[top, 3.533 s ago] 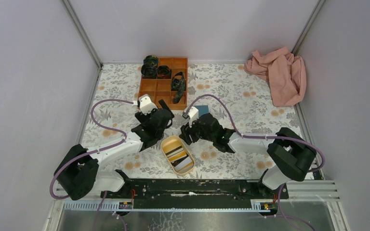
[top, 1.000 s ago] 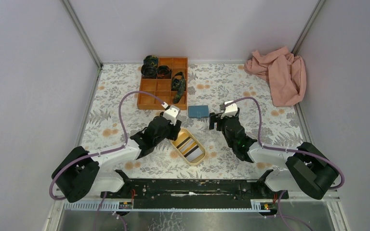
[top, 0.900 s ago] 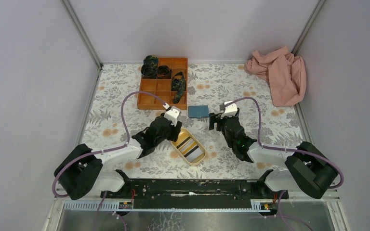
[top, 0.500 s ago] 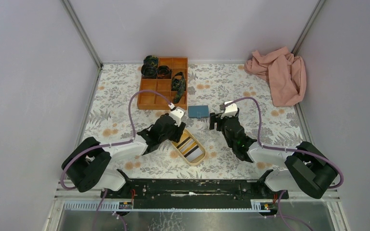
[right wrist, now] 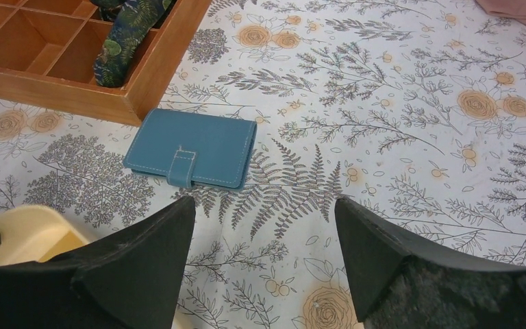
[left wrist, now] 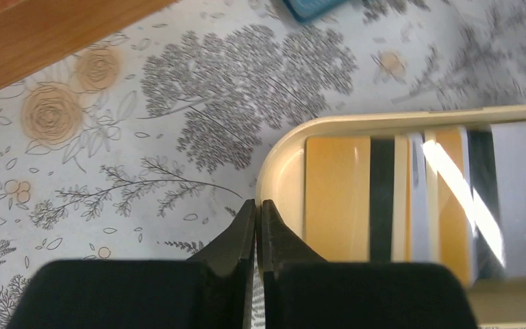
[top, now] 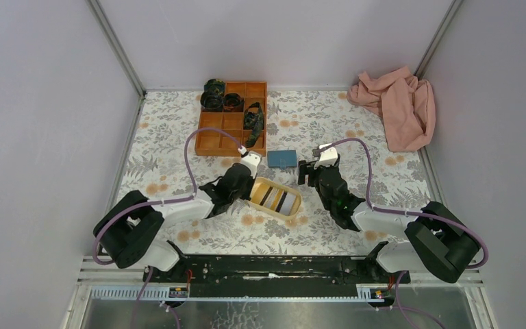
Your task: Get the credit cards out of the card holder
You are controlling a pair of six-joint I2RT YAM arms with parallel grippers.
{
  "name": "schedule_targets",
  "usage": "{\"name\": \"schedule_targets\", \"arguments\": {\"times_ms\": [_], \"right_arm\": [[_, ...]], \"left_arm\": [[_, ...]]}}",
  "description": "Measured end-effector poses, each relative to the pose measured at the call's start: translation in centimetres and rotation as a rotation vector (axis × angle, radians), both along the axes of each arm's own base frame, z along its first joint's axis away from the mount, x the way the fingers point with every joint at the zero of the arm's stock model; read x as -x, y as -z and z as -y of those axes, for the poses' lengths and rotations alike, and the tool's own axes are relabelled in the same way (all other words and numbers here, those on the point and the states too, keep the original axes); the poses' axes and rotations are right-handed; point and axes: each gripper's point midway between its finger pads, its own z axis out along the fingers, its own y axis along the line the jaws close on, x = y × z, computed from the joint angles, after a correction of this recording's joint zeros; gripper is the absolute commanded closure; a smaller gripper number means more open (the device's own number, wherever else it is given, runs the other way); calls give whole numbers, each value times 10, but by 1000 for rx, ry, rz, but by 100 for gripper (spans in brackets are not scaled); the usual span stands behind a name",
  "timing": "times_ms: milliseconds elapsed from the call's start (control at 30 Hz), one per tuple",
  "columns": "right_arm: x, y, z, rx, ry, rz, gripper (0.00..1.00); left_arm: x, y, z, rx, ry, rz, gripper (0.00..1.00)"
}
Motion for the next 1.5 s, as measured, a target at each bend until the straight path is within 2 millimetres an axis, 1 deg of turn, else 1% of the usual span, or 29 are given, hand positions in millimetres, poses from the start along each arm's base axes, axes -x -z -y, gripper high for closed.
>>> {"name": "schedule_targets", "arguments": {"times_ms": [133,367,433,600,633,667,700,733,800,833,867,933,967,1067,1133,1167,1267,1400,1500], "right_arm": [[0,1,1,2,1,-3,19],[-1,1,2,4,9,-3,19],[-1,3,2,8,9,-7,19],[-1,9,2,20,11,-21,19],[-1,10,2,22,11,-23,19],[-1,10,2,25,12,-26,19],[-1,11,2,26,12,-27,19],[-1,11,2,27,12,-29,19],[-1,12,2,31,12,-33,20],[-1,13,2,34,12,-35,27],[-1,14,3,36,12,-39,36],[-1,16,2,43,11,-49,52],[-2,17,2,49,11,-53,63],[-7,19,-3,62,10,-73,83],[-10,20,-8,74,4,-88,95],[-11,21,-10,80,-1,-97,99],[-13,24,-18,102,-28,-142,100],[-19,31,-31,135,-47,-224,100],[-18,40,-40,149,-79,-282,100]], "left_arm": [[-11,-1,-7,9,-89,1,100],[-21,0,-24,26,-200,-6,100],[-23,0,-32,26,-241,-8,94],[-26,1,-50,15,-355,-8,87],[-26,1,-53,12,-373,-8,82],[-26,1,-57,4,-394,-9,72],[-26,1,-59,-3,-407,-11,59],[-26,1,-63,-13,-425,-12,49],[-25,1,-69,-30,-452,-12,38],[-25,2,-72,-36,-468,-13,33],[-24,2,-75,-46,-477,-14,29],[-23,2,-78,-56,-489,-12,26],[-23,0,-79,-55,-494,-8,25],[-24,-12,-79,-37,-500,28,24],[-22,-25,-79,-23,-498,75,24],[-20,-31,-76,-15,-489,97,21],[-14,-49,-68,42,-460,163,1],[-8,-69,-71,166,-477,239,0],[-4,-71,-72,222,-471,255,0]]}}
